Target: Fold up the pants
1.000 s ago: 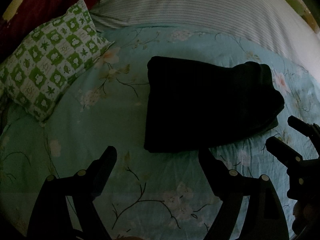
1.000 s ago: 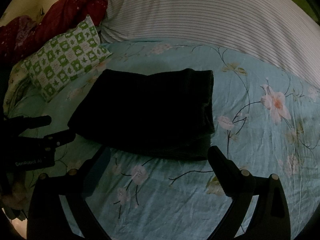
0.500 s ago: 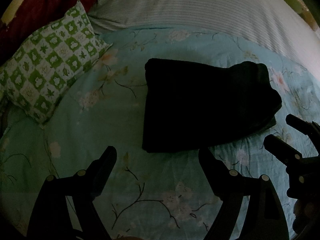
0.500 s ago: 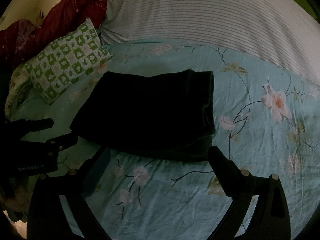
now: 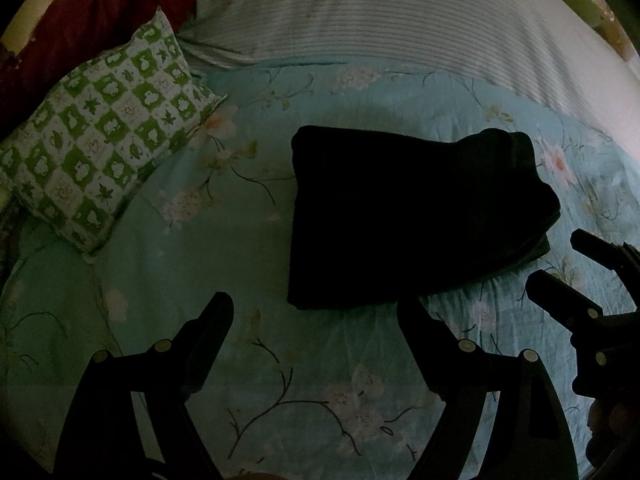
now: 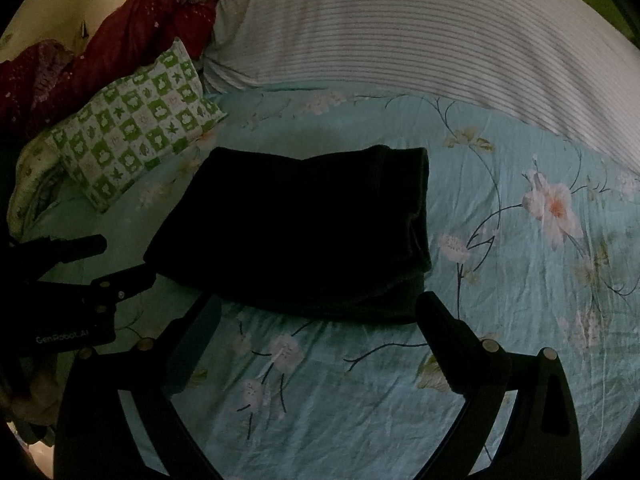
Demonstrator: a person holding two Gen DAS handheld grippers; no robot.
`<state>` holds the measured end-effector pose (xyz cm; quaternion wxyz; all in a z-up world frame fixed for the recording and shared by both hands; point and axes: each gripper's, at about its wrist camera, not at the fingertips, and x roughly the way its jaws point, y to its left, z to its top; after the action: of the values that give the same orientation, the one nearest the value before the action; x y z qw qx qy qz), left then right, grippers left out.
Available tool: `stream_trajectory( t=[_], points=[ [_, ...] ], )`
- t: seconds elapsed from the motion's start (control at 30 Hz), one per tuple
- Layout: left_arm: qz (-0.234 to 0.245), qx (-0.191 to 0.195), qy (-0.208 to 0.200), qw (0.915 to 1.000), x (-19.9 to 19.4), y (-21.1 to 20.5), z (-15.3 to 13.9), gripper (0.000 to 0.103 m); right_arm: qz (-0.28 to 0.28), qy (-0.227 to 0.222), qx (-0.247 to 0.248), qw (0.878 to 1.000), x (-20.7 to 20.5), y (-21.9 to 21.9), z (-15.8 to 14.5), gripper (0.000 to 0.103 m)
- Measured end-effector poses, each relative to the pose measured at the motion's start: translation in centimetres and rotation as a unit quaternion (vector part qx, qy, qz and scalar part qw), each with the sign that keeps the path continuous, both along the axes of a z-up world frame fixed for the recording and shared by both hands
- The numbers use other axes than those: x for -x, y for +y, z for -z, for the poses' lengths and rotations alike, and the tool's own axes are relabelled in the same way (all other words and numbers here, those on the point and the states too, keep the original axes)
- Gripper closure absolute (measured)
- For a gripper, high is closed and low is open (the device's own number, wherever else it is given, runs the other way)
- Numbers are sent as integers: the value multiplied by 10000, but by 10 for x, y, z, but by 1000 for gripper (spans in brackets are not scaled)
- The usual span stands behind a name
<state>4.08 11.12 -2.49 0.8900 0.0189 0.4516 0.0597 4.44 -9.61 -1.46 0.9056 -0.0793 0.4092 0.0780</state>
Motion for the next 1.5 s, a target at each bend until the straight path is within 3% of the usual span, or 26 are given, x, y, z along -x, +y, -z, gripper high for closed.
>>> stream_trajectory(
  t=[1.5],
  points=[
    [52, 112, -83, 9999, -3, -2, -17, 18, 99, -122, -107, 9998, -7, -7, -17, 5]
  ],
)
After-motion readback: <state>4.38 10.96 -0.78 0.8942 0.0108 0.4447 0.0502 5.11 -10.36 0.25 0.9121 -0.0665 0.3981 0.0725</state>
